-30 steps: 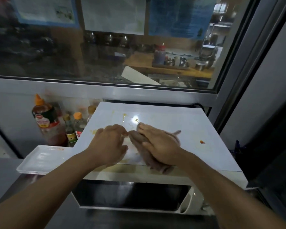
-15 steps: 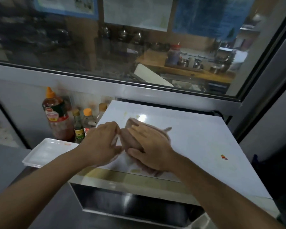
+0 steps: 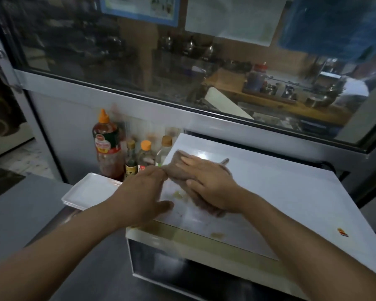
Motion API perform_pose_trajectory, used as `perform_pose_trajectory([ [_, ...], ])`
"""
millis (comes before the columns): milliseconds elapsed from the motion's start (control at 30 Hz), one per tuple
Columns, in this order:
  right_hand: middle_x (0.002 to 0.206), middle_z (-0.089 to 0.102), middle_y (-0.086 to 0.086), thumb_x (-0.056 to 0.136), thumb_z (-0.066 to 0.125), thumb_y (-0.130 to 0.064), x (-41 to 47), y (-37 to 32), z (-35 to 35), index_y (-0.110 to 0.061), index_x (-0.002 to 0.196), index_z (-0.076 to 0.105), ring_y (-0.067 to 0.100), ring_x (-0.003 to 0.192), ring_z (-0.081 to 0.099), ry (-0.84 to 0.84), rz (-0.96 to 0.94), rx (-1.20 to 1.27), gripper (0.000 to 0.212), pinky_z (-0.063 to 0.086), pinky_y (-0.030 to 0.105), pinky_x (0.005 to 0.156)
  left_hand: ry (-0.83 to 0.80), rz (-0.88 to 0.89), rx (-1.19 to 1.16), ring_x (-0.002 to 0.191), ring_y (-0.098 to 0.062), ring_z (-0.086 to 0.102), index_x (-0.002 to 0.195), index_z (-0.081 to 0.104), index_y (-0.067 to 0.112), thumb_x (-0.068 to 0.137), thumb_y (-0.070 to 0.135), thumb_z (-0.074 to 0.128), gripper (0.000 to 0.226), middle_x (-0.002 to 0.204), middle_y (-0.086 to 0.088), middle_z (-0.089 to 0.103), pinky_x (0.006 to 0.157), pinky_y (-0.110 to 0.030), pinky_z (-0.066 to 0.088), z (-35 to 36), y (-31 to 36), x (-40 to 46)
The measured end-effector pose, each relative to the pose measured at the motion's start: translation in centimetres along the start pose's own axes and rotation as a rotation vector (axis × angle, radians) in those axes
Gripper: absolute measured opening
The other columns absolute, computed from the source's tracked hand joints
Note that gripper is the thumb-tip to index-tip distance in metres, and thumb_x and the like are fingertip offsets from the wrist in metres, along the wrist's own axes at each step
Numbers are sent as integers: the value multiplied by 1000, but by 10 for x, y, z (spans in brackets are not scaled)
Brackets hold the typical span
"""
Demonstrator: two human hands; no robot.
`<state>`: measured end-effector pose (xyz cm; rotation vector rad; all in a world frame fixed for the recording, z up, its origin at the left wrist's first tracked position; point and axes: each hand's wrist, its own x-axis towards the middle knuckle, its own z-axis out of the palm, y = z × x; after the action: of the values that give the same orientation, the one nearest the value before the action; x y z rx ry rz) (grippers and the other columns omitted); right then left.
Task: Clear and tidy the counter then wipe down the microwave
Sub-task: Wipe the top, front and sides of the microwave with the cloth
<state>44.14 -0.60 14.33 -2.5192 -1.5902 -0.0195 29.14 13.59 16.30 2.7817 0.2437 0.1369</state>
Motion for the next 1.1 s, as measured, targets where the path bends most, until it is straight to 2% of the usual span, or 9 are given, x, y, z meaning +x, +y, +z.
perform_pose_trajectory([
  [67, 158, 15, -10, 98, 32, -37, 14, 22, -5, -30, 148, 23, 10, 145, 14, 15, 120, -8, 51, 12, 35, 119, -6, -39, -45, 122, -11, 45, 136, 39, 24, 83, 46, 64, 62, 141, 8, 40, 98, -23, 38, -1, -5, -4],
  [167, 160, 5, -7, 98, 27, -47, 40, 25, -4, -31, 150, 14, 15, 146, 8, -41, 247, -90, 56, 10, 39, 119, 4, -51, -78, 120, -12, 46, 138, 37, 23, 82, 45, 64, 65, 139, 6, 42, 96, -22, 38, -1, -13, -10],
  [367, 159, 0, -10, 96, 27, -53, 24, -40, 5, -30, 150, 9, 12, 146, 2, -85, 64, -111, 62, 3, 37, 118, 132, -87, -191, 98, -15, 52, 113, 43, 18, 81, 29, 70, 43, 114, -1, 50, 85, -27, 45, -1, -22, -18],
  [500, 156, 24, -2, 86, 21, -61, -18, -75, 9, -24, 147, 26, 20, 141, 26, 35, -15, -145, 71, 20, 41, 115, 167, -65, -234, 90, -20, 53, 96, 39, 23, 78, 18, 69, 35, 101, -2, 50, 82, -39, 49, -4, -22, -31],
  [600, 148, 41, 1, 87, 28, -59, -52, -75, 3, -23, 141, 37, 21, 133, 41, 77, -43, -143, 66, 32, 42, 111, 140, -46, -247, 93, -19, 53, 98, 36, 26, 80, 19, 68, 37, 108, -1, 49, 82, -37, 49, -4, -17, -40],
  [733, 158, 13, -10, 85, 12, -65, -108, -38, -6, -39, 148, 11, 12, 144, 17, -12, 117, -124, 68, 18, 38, 117, 59, -57, -228, 105, -15, 51, 122, 40, 21, 82, 20, 69, 50, 125, 2, 48, 84, -24, 42, 0, -12, -48],
  [867, 159, 2, -8, 72, -18, -78, -125, -41, -6, -45, 142, -8, 14, 147, 2, -38, 280, -145, 77, 8, 37, 119, 31, -89, -306, 110, -16, 54, 125, 39, 22, 81, 13, 69, 55, 125, 3, 56, 91, -30, 45, -1, -19, -58],
  [967, 160, -3, -4, 72, -11, -70, -99, -80, 0, -41, 148, -4, 17, 147, -5, -48, 309, -124, 81, 3, 41, 119, 17, -104, -360, 117, -19, 53, 130, 34, 21, 80, 8, 68, 62, 129, 2, 54, 96, -37, 46, -2, -25, -64],
  [1100, 159, 7, 2, 85, 4, -67, -57, -125, 17, -33, 148, 16, 25, 146, 5, 9, 220, -180, 73, 9, 47, 117, 99, -112, -389, 107, -18, 54, 128, 37, 16, 80, 5, 62, 56, 118, -1, 54, 76, -33, 47, -1, -29, -71],
])
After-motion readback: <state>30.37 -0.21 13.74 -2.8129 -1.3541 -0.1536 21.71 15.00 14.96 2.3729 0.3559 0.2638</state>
